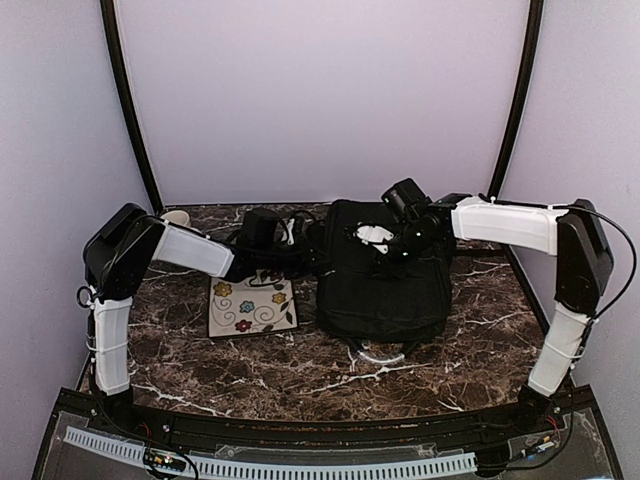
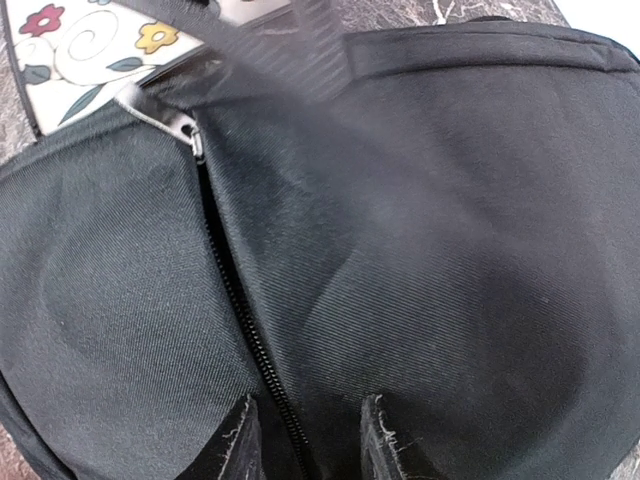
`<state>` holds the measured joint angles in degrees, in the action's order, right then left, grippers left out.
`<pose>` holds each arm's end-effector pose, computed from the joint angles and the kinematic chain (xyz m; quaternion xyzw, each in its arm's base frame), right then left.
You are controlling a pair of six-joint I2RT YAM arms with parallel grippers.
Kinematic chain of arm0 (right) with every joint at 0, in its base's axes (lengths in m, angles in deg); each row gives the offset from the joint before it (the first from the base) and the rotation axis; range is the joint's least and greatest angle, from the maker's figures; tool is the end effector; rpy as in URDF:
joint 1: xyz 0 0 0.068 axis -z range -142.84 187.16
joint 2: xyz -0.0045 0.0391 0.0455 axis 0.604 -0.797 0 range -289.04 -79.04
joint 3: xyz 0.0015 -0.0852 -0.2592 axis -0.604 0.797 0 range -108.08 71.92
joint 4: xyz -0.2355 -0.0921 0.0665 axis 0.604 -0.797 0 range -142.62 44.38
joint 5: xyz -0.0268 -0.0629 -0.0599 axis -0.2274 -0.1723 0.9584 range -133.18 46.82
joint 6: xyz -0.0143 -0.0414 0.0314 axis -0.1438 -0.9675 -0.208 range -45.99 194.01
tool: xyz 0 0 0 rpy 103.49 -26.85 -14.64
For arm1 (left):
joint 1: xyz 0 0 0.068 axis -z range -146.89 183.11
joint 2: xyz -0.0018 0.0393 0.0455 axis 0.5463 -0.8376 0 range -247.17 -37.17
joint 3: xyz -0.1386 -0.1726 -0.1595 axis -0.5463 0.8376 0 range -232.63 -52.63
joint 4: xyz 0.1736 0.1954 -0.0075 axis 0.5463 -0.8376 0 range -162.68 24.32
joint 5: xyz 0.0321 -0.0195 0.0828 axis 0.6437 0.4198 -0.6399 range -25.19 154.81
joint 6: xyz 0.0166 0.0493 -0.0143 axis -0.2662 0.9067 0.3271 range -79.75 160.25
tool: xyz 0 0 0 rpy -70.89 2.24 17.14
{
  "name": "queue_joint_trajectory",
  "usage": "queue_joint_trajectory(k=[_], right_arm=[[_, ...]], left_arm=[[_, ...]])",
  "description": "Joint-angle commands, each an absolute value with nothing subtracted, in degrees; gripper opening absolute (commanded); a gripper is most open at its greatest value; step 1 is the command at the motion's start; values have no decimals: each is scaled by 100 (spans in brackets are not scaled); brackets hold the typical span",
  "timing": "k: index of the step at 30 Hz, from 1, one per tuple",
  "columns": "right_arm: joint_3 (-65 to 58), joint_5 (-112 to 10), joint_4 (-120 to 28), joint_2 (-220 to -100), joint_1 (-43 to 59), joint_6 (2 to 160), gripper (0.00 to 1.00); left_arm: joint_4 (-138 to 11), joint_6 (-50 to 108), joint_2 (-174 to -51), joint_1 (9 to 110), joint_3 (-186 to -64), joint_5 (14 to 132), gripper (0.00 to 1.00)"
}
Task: Pack the student bag
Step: Hold the student bag at the center of the board.
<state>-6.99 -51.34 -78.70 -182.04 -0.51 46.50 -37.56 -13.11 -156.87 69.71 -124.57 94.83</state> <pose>0.3032 0.2403 0.2337 -0.5323 0.7953 0.0929 0.2747 0.3576 -0.2877 0.1665 0.0325 0.8028 -0.5431 0.2440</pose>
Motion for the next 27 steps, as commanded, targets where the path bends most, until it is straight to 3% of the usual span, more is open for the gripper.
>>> queue_joint_trajectory(k=[1,4,16,27], right_arm=[[-672,-5408,-8094,-17725,-120,4647,35],[-663,-5467,-8132,-17451,-348,4557,37],[-607,-4326,-8007,-17455,-1846,4358,40],[-519,-3511,-7620,-17835,-2206,4405,40]], left_arm=[[-3290,-1619,-15087,7338,-11963,9684,4],[-3069,-1786,-14884,7543,-11711,9465,0],[-2299,-2326,-14365,7951,-10878,8481,0],[-2117,-2438,-14360,7961,-10842,8462,0]])
